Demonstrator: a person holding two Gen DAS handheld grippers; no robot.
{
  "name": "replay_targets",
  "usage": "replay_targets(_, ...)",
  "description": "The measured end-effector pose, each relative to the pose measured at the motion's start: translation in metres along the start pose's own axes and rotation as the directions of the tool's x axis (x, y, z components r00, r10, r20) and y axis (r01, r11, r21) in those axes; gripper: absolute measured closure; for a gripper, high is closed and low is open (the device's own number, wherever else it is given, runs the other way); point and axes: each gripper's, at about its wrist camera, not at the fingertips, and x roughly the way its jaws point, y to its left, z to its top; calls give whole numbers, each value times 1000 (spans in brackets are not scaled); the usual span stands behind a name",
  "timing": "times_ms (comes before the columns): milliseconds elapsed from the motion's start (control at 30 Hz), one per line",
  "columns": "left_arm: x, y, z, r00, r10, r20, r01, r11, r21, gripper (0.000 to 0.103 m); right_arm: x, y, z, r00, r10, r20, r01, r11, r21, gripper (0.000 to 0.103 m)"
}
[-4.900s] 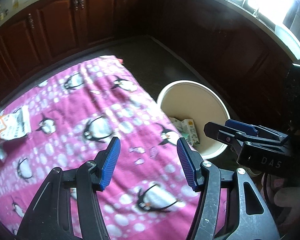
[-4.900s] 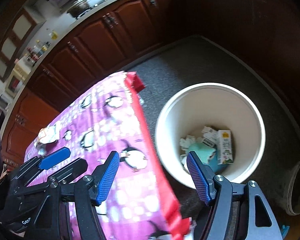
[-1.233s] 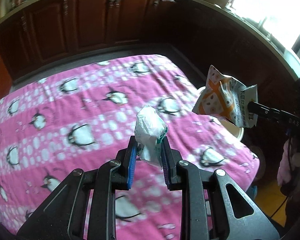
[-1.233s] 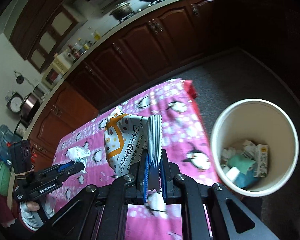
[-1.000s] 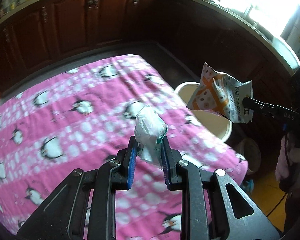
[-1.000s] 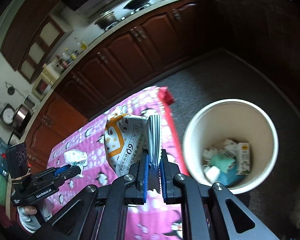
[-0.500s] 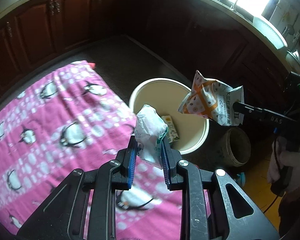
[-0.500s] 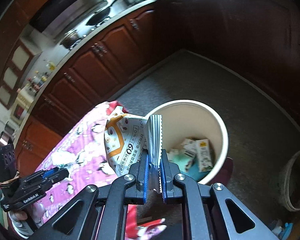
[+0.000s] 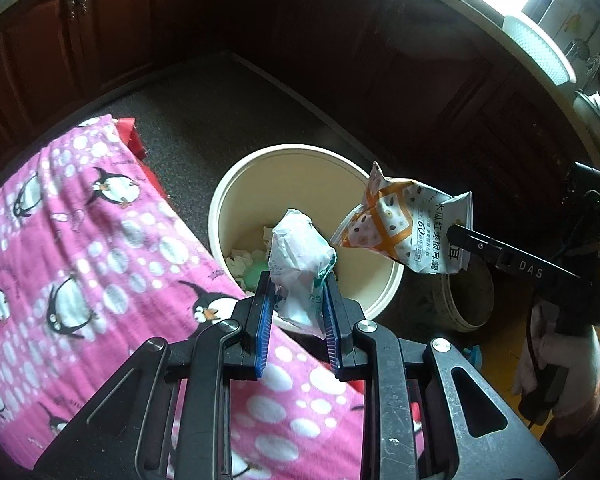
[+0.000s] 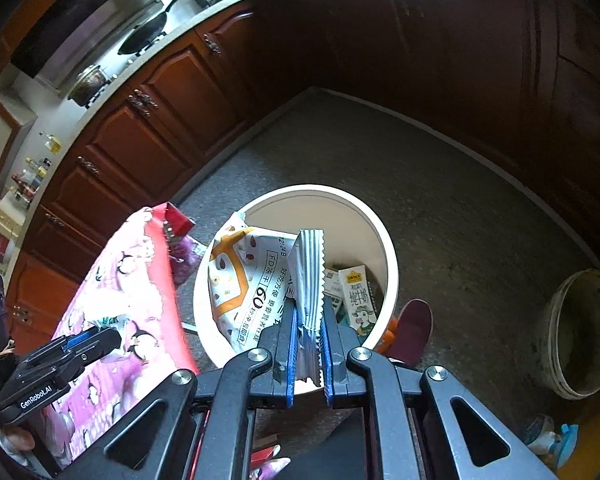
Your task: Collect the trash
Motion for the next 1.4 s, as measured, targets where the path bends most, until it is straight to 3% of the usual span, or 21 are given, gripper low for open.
replay_targets(500, 26, 3, 6, 1000, 16, -9, -16, 1000, -20, 78, 24, 7, 3, 999, -22, -23, 22, 1000, -2, 93)
replay_targets(567, 26, 5, 7, 1000, 2, -7, -3, 1000, -25, 67, 29, 12, 4, 999, -35, -36, 34, 999, -32, 76)
replay_targets(600, 26, 6, 7, 1000, -7, -2, 7, 1000, -29, 57, 30, 13, 3, 998, -45, -35, 43, 998, -42, 56)
replay_targets(633, 26, 7, 8, 1000, -18, 3, 18, 999, -33, 47, 30, 14, 2, 998, -46, -32, 45, 998, -44, 52)
replay_targets(700, 23, 10, 7, 999, -37, 15, 38, 998, -41, 42, 30, 14, 0, 999, -34, -40, 33, 999, -35, 52)
replay_targets(1033, 4, 19, -5, 999, 17, 33, -16, 999, -32, 42, 19, 32, -15, 999, -10, -45, 7, 999, -50, 52)
replay_targets(1400, -56, 37, -31, 979, 137, 149, -128, 989, -70, 42, -9, 83, -32, 998, -26, 53, 32, 992, -121, 42)
